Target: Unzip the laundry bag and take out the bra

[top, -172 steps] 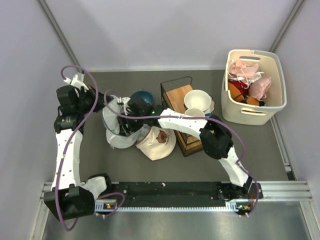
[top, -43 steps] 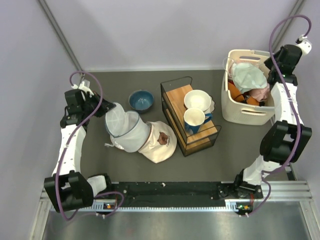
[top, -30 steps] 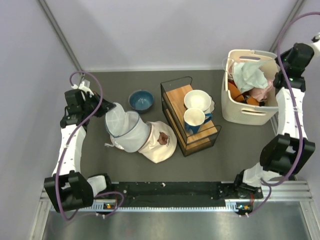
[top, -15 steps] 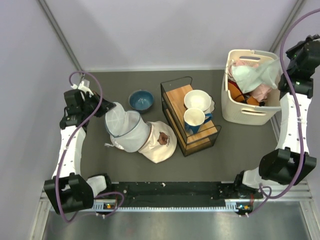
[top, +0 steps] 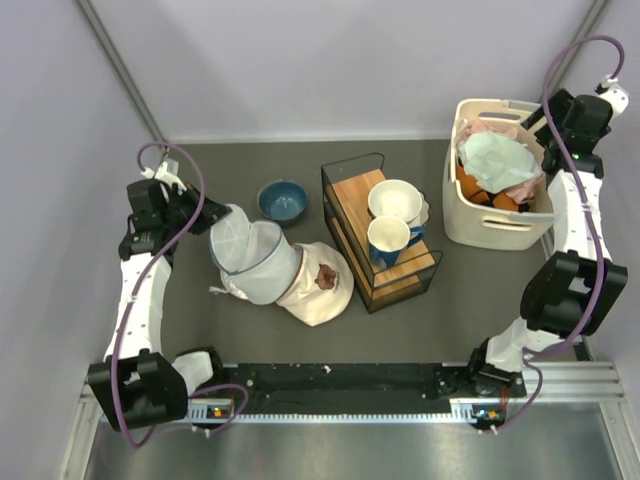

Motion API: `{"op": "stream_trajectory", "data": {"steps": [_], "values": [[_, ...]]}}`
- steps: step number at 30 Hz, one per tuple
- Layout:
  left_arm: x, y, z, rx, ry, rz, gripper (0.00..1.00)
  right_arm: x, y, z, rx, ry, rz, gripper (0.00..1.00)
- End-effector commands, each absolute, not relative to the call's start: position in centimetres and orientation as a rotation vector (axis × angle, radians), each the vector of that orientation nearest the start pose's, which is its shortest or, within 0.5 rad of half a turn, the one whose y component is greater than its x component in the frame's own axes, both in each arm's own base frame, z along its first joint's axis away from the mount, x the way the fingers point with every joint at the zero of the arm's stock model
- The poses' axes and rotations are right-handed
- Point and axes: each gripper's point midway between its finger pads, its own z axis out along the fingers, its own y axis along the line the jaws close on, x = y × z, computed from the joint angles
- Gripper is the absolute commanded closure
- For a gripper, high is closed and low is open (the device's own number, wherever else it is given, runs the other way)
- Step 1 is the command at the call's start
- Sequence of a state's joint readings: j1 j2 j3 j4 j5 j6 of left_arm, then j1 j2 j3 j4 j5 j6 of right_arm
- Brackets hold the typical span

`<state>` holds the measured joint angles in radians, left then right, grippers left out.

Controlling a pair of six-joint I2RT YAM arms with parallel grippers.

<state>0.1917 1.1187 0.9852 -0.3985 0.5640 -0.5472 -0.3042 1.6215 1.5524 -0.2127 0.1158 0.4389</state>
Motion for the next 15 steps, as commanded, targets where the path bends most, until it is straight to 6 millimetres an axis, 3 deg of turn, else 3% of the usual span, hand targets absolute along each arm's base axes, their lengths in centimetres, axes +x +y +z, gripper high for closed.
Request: {"op": "stream_trajectory", "data": {"steps": [1, 6, 7, 9, 10, 13, 14, 15], "values": [[33.4, -5.1, 26.9, -0.363, 2.002, -0.793, 1.00, 47.7, -13.0, 38.3, 0.639, 1.581, 0.140, 0.11], [33.6, -4.7, 26.9, -0.364, 2.000, -0.757, 1.00, 45.9, -7.7, 43.2, 0.458, 1.541, 0.300, 0.09], [33.7, -4.5, 27.4, -0.356, 1.995, -0.740, 1.00, 45.6, -5.4, 43.8, 0.388, 1.552, 0.352, 0.08], [34.0, -3.9, 28.0, -0.360, 1.986, -0.703, 1.00, 44.5, -2.7, 45.2, 0.301, 1.545, 0.394, 0.08], [34.2, -3.4, 29.0, -0.360, 1.973, -0.663, 1.00, 44.2, 0.1, 45.2, 0.226, 1.565, 0.438, 0.08], [34.8, -0.9, 31.5, -0.406, 1.913, -0.521, 1.00, 43.2, 3.8, 45.4, 0.119, 1.589, 0.472, 0.08], [34.8, -0.2, 32.4, -0.418, 1.889, -0.489, 1.00, 42.9, 5.9, 45.4, 0.074, 1.596, 0.503, 0.07], [34.8, 0.9, 33.2, -0.441, 1.864, -0.453, 1.00, 42.7, 6.2, 45.1, 0.068, 1.604, 0.504, 0.08]]}}
